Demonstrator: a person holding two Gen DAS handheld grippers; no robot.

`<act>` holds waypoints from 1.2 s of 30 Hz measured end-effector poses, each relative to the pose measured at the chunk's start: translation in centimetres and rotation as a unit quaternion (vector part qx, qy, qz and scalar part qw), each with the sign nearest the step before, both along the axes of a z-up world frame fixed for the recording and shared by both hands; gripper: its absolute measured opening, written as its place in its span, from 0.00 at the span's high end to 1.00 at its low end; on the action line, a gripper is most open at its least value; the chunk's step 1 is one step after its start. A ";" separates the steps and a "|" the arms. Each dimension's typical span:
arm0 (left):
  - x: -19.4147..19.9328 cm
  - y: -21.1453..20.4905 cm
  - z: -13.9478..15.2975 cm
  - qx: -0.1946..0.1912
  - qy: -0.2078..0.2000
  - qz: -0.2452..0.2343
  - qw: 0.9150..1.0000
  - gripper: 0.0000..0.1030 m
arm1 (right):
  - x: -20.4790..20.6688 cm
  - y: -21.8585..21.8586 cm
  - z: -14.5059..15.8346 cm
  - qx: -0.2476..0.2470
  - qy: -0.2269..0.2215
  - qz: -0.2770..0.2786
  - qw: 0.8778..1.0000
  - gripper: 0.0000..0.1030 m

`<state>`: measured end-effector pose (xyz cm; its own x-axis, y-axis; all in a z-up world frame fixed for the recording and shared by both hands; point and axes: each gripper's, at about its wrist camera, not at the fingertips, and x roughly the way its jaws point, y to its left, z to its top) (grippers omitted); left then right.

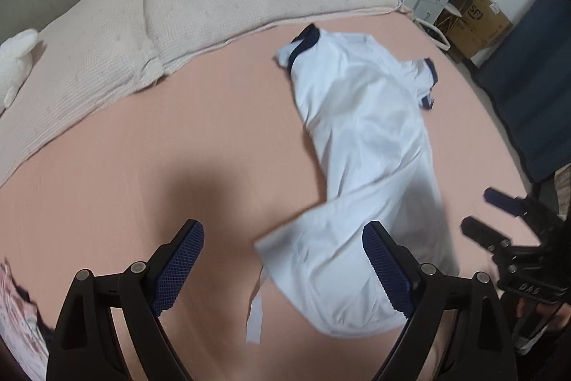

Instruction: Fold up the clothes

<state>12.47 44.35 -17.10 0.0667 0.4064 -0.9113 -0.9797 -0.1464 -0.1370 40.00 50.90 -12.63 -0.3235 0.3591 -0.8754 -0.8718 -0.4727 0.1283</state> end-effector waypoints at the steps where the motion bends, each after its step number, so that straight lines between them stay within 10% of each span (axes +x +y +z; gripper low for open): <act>1: 0.1 -0.6 -0.2 0.007 -0.008 0.006 1.000 0.12 | 0.1 -0.5 0.2 0.005 -0.007 0.004 1.000 0.26; 7: 0.9 -4.1 -0.6 0.059 -0.069 0.037 0.995 0.12 | 1.1 -1.5 1.0 0.020 -0.024 -0.004 0.999 0.26; 12: 2.3 -5.8 -0.6 0.092 -0.035 0.040 0.994 0.12 | 1.6 -0.9 0.7 0.013 -0.005 -0.022 1.000 0.26; 21: 0.4 -6.4 -6.4 0.041 -0.057 0.087 0.994 0.12 | 0.7 0.4 -1.7 0.030 0.038 -0.002 0.999 0.26; 36: -2.0 -3.5 -10.6 0.063 -0.159 0.095 0.981 0.12 | -0.7 4.8 -7.3 -0.048 0.085 0.017 0.995 0.26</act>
<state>10.51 40.80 -27.73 0.2518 0.5476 -0.7980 -0.8413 -0.2837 -0.4602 39.27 55.72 -19.93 -0.4810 0.2619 -0.8367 -0.8171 -0.4799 0.3195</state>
